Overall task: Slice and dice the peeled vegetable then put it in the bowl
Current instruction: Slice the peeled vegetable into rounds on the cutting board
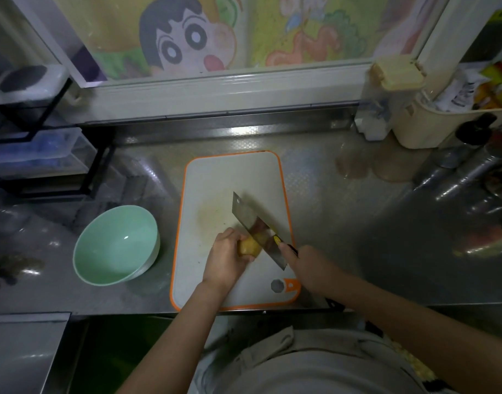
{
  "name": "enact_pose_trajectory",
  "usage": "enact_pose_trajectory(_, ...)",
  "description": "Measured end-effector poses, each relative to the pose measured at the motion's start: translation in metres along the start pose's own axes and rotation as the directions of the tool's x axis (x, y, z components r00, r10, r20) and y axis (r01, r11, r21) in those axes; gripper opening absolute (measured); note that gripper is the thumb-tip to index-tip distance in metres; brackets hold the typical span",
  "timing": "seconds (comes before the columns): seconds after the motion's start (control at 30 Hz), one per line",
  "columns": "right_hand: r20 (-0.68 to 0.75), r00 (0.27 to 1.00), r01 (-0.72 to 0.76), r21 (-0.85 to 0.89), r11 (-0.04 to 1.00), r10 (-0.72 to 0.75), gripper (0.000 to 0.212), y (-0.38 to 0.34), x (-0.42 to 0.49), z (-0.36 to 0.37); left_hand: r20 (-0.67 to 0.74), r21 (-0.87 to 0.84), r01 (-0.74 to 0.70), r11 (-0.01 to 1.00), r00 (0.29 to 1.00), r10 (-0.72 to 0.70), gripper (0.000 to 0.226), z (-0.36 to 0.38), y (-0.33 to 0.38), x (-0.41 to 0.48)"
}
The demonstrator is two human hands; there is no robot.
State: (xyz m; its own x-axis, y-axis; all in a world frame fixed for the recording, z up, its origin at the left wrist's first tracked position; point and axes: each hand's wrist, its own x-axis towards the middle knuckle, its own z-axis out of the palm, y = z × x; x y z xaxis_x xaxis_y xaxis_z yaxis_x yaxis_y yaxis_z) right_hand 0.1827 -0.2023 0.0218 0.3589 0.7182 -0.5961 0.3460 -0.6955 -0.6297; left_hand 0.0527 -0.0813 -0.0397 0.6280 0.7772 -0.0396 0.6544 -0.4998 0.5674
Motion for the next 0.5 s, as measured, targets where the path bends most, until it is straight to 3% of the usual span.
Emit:
enact_pose_trajectory(0.07,0.032,0.999,-0.009,-0.061,0.998,0.011,0.053,-0.004,0.001,0.001,0.018,0.023,-0.019,1.000,1.000,0.019,0.042,0.000,0.001,0.000)
enact_pose_trajectory(0.13,-0.063,0.995,-0.077,-0.081,0.994,0.072,0.046,-0.008,0.007,0.002,0.030,0.044,-0.041,0.998,0.999,0.040,0.042,0.001,0.002,0.000)
enact_pose_trajectory(0.2,-0.040,0.999,0.011,-0.268,0.963,-0.023,0.059,-0.011,0.016,0.004,0.029,0.053,-0.050,0.997,0.998,0.049,0.043,0.001,0.002,0.000)
enact_pose_trajectory(0.23,-0.050,0.999,0.000,-0.283,0.959,-0.014,0.061,-0.013,0.022,0.004,0.033,0.062,-0.058,0.996,0.998,0.056,0.043,0.000,0.002,0.000)
enact_pose_trajectory(0.37,0.017,1.000,0.014,-0.067,0.998,-0.013,0.044,-0.017,0.032,0.006,0.059,0.087,-0.083,0.993,0.995,0.078,0.043,0.000,0.003,-0.001)
enact_pose_trajectory(0.43,0.009,1.000,0.018,0.018,1.000,-0.018,0.052,-0.016,0.030,0.006,0.042,0.070,-0.068,0.995,0.997,0.065,0.042,0.000,0.002,-0.001)
enact_pose_trajectory(0.5,0.032,0.999,0.012,-0.046,0.999,-0.010,0.048,-0.015,0.028,0.011,0.019,0.058,-0.043,0.997,0.999,0.042,0.041,-0.001,0.002,-0.002)
